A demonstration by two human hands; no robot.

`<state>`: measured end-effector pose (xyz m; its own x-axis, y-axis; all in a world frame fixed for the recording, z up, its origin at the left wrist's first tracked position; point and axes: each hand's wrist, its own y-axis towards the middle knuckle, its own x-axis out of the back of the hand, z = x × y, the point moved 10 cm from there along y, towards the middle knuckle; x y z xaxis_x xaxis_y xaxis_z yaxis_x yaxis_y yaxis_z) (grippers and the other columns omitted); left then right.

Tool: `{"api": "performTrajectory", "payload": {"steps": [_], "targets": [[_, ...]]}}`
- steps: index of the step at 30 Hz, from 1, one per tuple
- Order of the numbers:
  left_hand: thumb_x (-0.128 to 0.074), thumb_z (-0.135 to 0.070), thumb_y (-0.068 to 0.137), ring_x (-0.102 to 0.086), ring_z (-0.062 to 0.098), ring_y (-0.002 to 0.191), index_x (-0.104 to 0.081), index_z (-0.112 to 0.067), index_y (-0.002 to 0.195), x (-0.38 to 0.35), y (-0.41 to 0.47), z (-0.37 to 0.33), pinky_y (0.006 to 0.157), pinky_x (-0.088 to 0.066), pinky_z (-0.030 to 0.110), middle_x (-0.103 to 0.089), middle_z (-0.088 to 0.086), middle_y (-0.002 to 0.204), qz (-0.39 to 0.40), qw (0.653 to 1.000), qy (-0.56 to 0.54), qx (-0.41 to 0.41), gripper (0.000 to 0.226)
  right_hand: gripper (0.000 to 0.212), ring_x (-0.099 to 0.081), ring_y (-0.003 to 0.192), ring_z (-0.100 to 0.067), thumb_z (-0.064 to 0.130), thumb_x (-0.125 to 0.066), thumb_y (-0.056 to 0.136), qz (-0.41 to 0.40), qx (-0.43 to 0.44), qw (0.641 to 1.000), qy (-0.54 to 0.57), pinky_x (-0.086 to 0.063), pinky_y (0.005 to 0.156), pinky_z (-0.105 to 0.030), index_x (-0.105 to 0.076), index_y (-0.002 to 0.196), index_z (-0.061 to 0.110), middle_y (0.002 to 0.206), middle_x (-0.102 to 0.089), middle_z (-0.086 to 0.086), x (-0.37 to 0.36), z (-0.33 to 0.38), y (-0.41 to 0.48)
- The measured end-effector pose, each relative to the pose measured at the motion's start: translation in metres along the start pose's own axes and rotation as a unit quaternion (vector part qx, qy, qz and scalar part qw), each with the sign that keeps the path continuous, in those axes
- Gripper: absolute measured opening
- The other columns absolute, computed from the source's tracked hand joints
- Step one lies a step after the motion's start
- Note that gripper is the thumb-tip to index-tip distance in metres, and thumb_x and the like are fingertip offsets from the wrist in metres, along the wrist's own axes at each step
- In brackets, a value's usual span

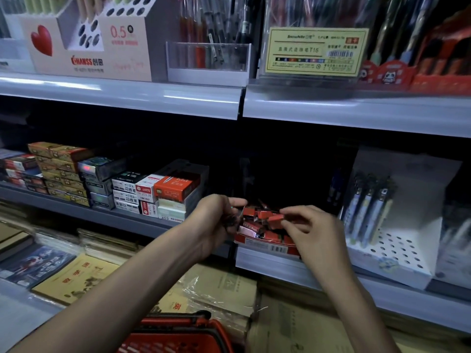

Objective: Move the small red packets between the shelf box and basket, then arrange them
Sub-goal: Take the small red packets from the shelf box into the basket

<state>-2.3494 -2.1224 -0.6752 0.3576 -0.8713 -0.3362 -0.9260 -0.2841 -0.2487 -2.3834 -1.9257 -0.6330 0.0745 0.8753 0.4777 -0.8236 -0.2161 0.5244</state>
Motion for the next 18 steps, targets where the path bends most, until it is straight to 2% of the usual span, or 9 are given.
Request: {"api": "performTrajectory", "payload": {"steps": [1,3,5,6,8,10,13,16,18], "targets": [[-0.030,0.009,0.091,-0.048,0.015,0.058,-0.064,0.004,0.116,0.001,-0.001,-0.003,0.055,-0.029,0.026,-0.057,0.008,0.067,0.001,1.000,0.023,-0.007,0.042,0.022,-0.066,0.089,0.006,0.009,-0.078,0.086,0.018,0.034,0.999,-0.039,-0.047,0.083,-0.002,-0.079,0.101,0.025,0.101,-0.069,0.019,-0.003,0.005,-0.001],[-0.038,0.012,0.095,-0.062,0.019,0.071,-0.064,-0.001,0.121,0.000,-0.004,-0.009,0.060,-0.042,0.026,-0.065,0.017,0.090,0.013,0.998,0.054,-0.019,0.039,0.023,-0.062,0.088,0.006,0.005,-0.082,0.082,0.053,0.093,0.989,-0.104,-0.041,0.082,0.001,-0.080,0.097,0.023,0.095,-0.068,0.018,-0.011,0.013,-0.004],[-0.053,0.013,0.094,-0.071,0.023,0.086,-0.064,-0.003,0.121,0.002,-0.005,-0.013,0.063,-0.056,0.025,-0.067,0.024,0.108,0.017,0.997,0.060,-0.038,0.034,0.027,-0.062,0.091,0.004,0.002,-0.081,0.081,0.083,0.118,0.979,-0.142,-0.043,0.086,-0.005,-0.081,0.097,0.024,0.095,-0.070,0.017,-0.016,0.015,-0.007],[-0.060,0.013,0.092,-0.072,0.024,0.089,-0.064,-0.003,0.121,0.003,-0.004,-0.016,0.062,-0.058,0.024,-0.068,0.024,0.112,0.014,0.996,0.065,-0.056,0.033,0.032,-0.062,0.096,0.001,-0.003,-0.076,0.083,0.096,0.122,0.975,-0.161,-0.046,0.089,-0.011,-0.081,0.100,0.024,0.098,-0.072,0.016,-0.019,0.014,-0.009],[-0.071,0.009,0.087,-0.074,0.020,0.085,-0.067,-0.005,0.117,0.003,-0.005,-0.023,0.060,-0.056,0.020,-0.073,0.017,0.107,0.003,0.990,0.095,-0.108,0.034,0.046,-0.061,0.104,-0.005,-0.014,-0.064,0.083,0.109,0.123,0.969,-0.187,-0.045,0.092,-0.017,-0.081,0.104,0.023,0.103,-0.074,0.012,-0.021,0.012,-0.012],[-0.080,0.004,0.081,-0.075,0.016,0.084,-0.072,-0.006,0.107,-0.004,-0.009,-0.033,0.065,-0.057,0.019,-0.078,0.009,0.094,0.011,0.977,0.131,-0.168,0.029,0.054,-0.058,0.105,-0.006,-0.019,-0.057,0.081,0.087,0.125,0.971,-0.185,-0.042,0.091,-0.014,-0.080,0.106,0.024,0.103,-0.071,0.014,-0.017,0.012,-0.014],[-0.086,-0.004,0.077,-0.077,0.012,0.087,-0.078,-0.012,0.099,-0.020,-0.017,-0.046,0.078,-0.060,0.024,-0.080,0.004,0.089,0.014,0.946,0.198,-0.255,0.025,0.046,-0.057,0.101,-0.006,-0.012,-0.057,0.087,0.039,0.118,0.978,-0.165,-0.041,0.087,-0.012,-0.078,0.105,0.024,0.103,-0.069,0.016,-0.007,0.012,-0.015],[-0.087,-0.013,0.078,-0.072,0.004,0.083,-0.081,-0.021,0.097,-0.040,-0.023,-0.060,0.077,-0.059,0.021,-0.078,-0.007,0.085,-0.007,0.887,0.282,-0.366,0.022,0.037,-0.060,0.100,-0.006,-0.006,-0.056,0.092,-0.003,0.094,0.987,-0.130,-0.051,0.087,-0.028,-0.078,0.101,0.023,0.102,-0.068,0.016,0.007,0.008,-0.016],[-0.085,-0.014,0.081,-0.069,0.000,0.080,-0.079,-0.023,0.099,-0.054,-0.027,-0.061,0.074,-0.056,0.016,-0.076,-0.012,0.085,-0.002,0.846,0.329,-0.420,0.021,0.036,-0.061,0.098,-0.004,-0.005,-0.056,0.093,-0.028,0.086,0.989,-0.118,-0.053,0.086,-0.031,-0.078,0.098,0.023,0.101,-0.068,0.016,0.015,0.005,-0.017]]}}
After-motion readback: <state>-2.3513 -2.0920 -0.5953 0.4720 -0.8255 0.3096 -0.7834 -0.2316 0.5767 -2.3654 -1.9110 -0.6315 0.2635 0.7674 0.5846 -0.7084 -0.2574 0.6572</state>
